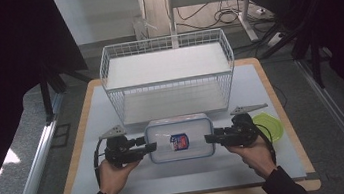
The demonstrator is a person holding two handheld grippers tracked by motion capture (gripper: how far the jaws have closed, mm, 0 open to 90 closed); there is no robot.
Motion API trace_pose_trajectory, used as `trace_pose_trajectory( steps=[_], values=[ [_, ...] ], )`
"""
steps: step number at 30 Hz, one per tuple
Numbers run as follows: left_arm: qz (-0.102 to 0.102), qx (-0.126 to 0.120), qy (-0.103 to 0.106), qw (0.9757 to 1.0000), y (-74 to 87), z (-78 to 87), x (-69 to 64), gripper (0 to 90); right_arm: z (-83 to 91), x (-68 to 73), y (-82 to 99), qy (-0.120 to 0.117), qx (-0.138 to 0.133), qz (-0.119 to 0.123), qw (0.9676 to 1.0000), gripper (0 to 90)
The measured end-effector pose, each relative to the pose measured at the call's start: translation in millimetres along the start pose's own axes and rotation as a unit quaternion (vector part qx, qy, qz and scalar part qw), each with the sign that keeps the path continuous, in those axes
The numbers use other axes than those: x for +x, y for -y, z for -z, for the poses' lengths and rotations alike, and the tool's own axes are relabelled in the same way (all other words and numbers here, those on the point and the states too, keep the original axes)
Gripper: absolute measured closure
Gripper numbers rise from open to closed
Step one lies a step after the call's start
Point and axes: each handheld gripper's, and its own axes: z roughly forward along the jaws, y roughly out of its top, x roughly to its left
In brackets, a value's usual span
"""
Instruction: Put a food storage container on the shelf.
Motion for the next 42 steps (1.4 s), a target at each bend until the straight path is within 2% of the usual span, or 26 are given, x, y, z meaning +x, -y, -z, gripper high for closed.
trace_pose_trajectory(
  steps=[1,6,7,10,15,31,37,40,41,42],
  values=[
    [-0.009,-0.003,-0.004,0.9999,-5.3,3.1,-0.6,48.2,1.0,1.2,-5.1,-0.001,-0.003,0.004,1.0000,52.2],
    [-0.017,-0.011,-0.010,0.9997,-16.7,10.0,-1.7,48.2,2.4,3.2,-15.4,-0.004,-0.012,0.013,0.9998,52.2],
    [-0.020,-0.015,-0.012,0.9996,-22.3,13.1,-2.4,48.2,3.8,5.2,-22.8,-0.004,-0.015,0.017,0.9997,52.1],
    [-0.022,-0.018,-0.015,0.9995,-27.0,15.6,-3.2,48.2,5.2,6.2,-29.0,-0.005,-0.016,0.022,0.9996,52.1],
    [-0.027,-0.025,-0.020,0.9991,-44.5,22.8,-4.1,48.2,9.3,8.2,-48.3,-0.009,-0.023,0.029,0.9993,52.1],
    [-0.044,-0.040,-0.031,0.9977,-90.8,41.6,-6.5,48.2,19.5,14.3,-90.0,-0.015,-0.043,0.040,0.9982,52.0],
    [-0.051,-0.050,-0.037,0.9968,-115.9,53.7,-7.9,48.3,25.4,19.2,-117.2,-0.021,-0.056,0.045,0.9972,52.0],
    [-0.054,-0.054,-0.037,0.9964,-123.1,57.1,-7.2,48.3,27.4,21.5,-125.5,-0.020,-0.059,0.049,0.9969,52.0],
    [-0.054,-0.058,-0.036,0.9962,-130.8,60.1,-5.6,48.4,29.0,23.3,-133.9,-0.019,-0.061,0.052,0.9966,52.0],
    [-0.054,-0.058,-0.036,0.9962,-130.8,60.1,-5.6,48.4,29.0,23.3,-133.9,-0.019,-0.061,0.052,0.9966,52.0]
  ],
)
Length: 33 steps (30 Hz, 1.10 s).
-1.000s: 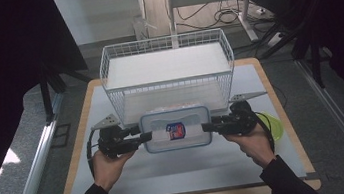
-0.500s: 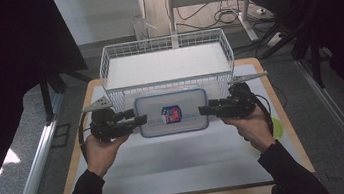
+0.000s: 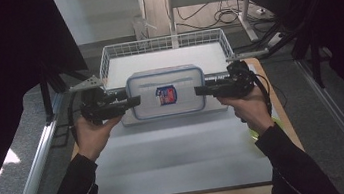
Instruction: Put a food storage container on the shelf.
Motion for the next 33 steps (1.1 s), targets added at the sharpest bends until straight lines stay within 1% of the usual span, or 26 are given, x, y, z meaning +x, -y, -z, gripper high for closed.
trace_pose_trajectory(
  steps=[2,3,4,9,11,12,13,14,18,19,20,21,22,23,24,26,27,28,29,30,31,33],
  values=[
    [0.001,-0.002,0.000,1.0000,-6.3,0.6,2.9,48.4,0.0,0.1,-8.2,0.001,-0.001,-0.001,1.0000,52.0],
    [0.006,-0.004,-0.001,1.0000,-11.0,0.5,5.0,48.4,-0.5,-0.6,-15.8,0.003,-0.004,0.001,1.0000,51.9],
    [0.006,-0.004,-0.001,1.0000,-11.0,0.5,5.0,48.4,-0.5,-0.6,-15.8,0.003,-0.004,0.001,1.0000,51.9],
    [0.010,-0.008,0.003,0.9999,-23.8,-2.5,14.1,48.4,-1.7,-3.9,-31.1,0.007,-0.009,0.000,0.9999,51.9],
    [0.013,-0.008,0.002,0.9999,-31.3,-4.3,17.7,48.5,-3.0,-8.1,-38.1,0.008,-0.014,0.000,0.9999,51.9],
    [0.013,-0.008,0.002,0.9999,-31.3,-4.3,17.7,48.5,-3.0,-8.1,-38.1,0.008,-0.014,0.000,0.9999,51.9],
    [0.014,-0.007,0.002,0.9999,-37.2,-5.3,20.5,48.5,-3.8,-11.1,-42.7,0.006,-0.016,-0.004,0.9998,51.9],
    [0.014,-0.007,0.002,0.9999,-37.2,-5.3,20.5,48.5,-3.8,-11.1,-42.7,0.006,-0.016,-0.004,0.9998,51.9],
    [0.015,-0.007,0.002,0.9999,-50.4,-7.3,26.9,48.5,-6.1,-17.7,-53.0,0.003,-0.023,-0.011,0.9997,51.8],
    [0.016,-0.007,0.002,0.9999,-53.6,-8.1,28.7,48.5,-7.3,-21.3,-58.1,0.002,-0.026,-0.017,0.9995,51.8],
    [0.013,-0.006,0.003,0.9999,-56.5,-8.9,31.1,48.5,-7.3,-21.3,-58.1,0.002,-0.026,-0.017,0.9995,51.8],
    [0.016,-0.005,0.004,0.9999,-61.1,-11.1,34.7,48.5,-8.7,-25.0,-62.8,0.001,-0.030,-0.025,0.9993,51.7],
    [0.016,-0.005,0.004,0.9999,-61.1,-11.1,34.7,48.5,-8.7,-25.0,-62.8,0.001,-0.030,-0.025,0.9993,51.7],
    [0.017,-0.003,0.006,0.9998,-65.2,-14.6,39.4,48.5,-10.4,-29.6,-66.8,0.002,-0.031,-0.031,0.9990,51.6],
    [0.024,-0.003,0.007,0.9997,-66.9,-17.2,42.1,48.5,-11.0,-31.1,-68.2,0.002,-0.031,-0.033,0.9990,51.7],
    [0.021,-0.002,0.008,0.9997,-68.0,-18.8,44.6,48.5,-12.2,-33.9,-70.3,0.004,-0.032,-0.035,0.9989,51.6],
    [0.029,0.000,0.010,0.9995,-69.5,-22.2,48.1,48.5,-12.7,-35.5,-71.4,0.006,-0.031,-0.036,0.9989,51.6],
    [0.032,0.000,0.011,0.9994,-70.2,-23.8,50.0,48.5,-14.1,-38.7,-73.6,0.009,-0.032,-0.038,0.9987,51.6],
    [0.034,0.001,0.012,0.9993,-71.7,-27.2,54.5,48.5,-15.9,-42.2,-75.8,0.010,-0.031,-0.042,0.9986,51.5],
    [0.034,0.001,0.012,0.9993,-71.7,-27.2,54.5,48.5,-15.9,-42.2,-75.8,0.010,-0.031,-0.042,0.9986,51.5],
    [0.041,-0.003,0.014,0.9991,-72.8,-30.4,58.8,48.5,-18.3,-45.8,-78.0,0.012,-0.029,-0.047,0.9984,51.5],
    [0.043,-0.003,0.014,0.9990,-73.5,-31.8,61.2,48.5,-19.2,-47.2,-78.7,0.012,-0.029,-0.049,0.9983,51.5]
  ],
)
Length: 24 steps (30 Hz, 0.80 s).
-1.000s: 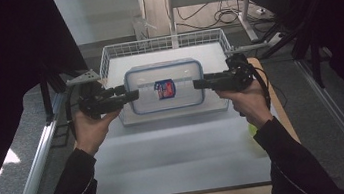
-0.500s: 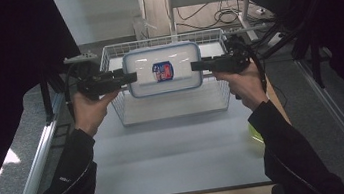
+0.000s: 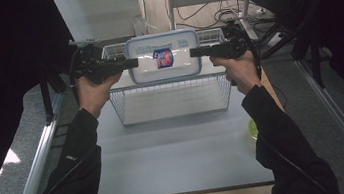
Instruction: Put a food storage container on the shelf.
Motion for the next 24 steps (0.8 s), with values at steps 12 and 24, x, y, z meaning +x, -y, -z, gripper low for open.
trace_pose_trajectory(
  steps=[12,24],
  values=[
    [0.020,0.008,-0.008,0.9997,0.1,-12.6,15.0,48.0,-15.6,-18.5,-4.8,0.001,0.005,-0.028,0.9996,50.9],
    [-0.009,0.013,-0.023,0.9996,0.5,-16.4,16.8,43.0,-19.1,-24.2,-5.0,0.002,-0.003,-0.032,0.9995,49.4]
  ],
)
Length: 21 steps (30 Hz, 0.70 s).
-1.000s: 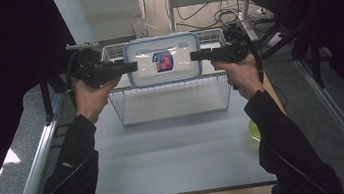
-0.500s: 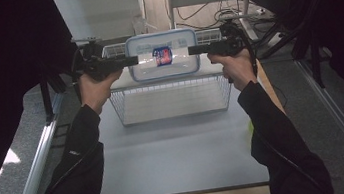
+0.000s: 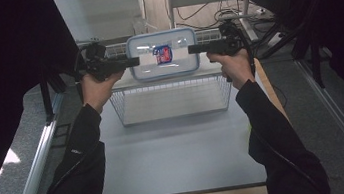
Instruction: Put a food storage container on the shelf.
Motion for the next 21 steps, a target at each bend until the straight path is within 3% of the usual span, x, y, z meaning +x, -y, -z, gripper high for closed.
trace_pose_trajectory(
  steps=[1,2,5,6,8,14,17,19,20,21],
  values=[
    [0.000,0.000,0.000,1.0000,0.0,0.0,0.0,41.8,0.0,0.0,0.0,0.000,0.000,0.000,1.0000,49.4],
    [-0.011,0.010,-0.017,0.9997,0.4,-1.5,-0.6,40.4,-0.8,0.1,0.2,0.006,0.001,0.004,1.0000,48.4],
    [-0.010,0.014,-0.016,0.9997,1.5,-3.9,-0.5,42.3,-2.0,0.1,0.3,0.011,0.002,0.008,0.9999,46.8],
    [-0.017,0.025,-0.029,0.9991,2.7,-7.4,-1.1,42.4,-4.0,-0.4,0.3,0.017,0.007,0.007,0.9998,43.5],
    [-0.005,0.018,-0.021,0.9996,3.5,-8.7,1.4,41.0,-5.1,-3.8,0.2,0.015,0.004,-0.003,0.9999,42.9],
    [-0.002,0.010,-0.017,0.9998,4.3,-9.6,2.4,40.4,-7.2,-9.0,-1.3,0.006,-0.003,-0.015,0.9999,42.7],
    [0.001,-0.011,-0.016,0.9998,4.0,-8.1,2.9,34.7,-7.0,-2.4,-4.9,0.058,-0.010,0.032,0.9977,44.3],
    [-0.005,-0.018,-0.028,0.9994,3.6,-6.8,1.4,32.4,-7.0,0.1,-5.0,0.067,-0.010,0.043,0.9967,44.3],
    [-0.020,-0.012,-0.042,0.9988,4.3,-5.4,-0.5,31.5,-5.8,5.4,-3.6,0.079,-0.009,0.062,0.9949,44.3],
    [-0.028,-0.012,-0.046,0.9985,5.6,-3.8,-1.6,31.5,-5.8,5.4,-3.6,0.079,-0.009,0.062,0.9949,44.3]
  ],
)
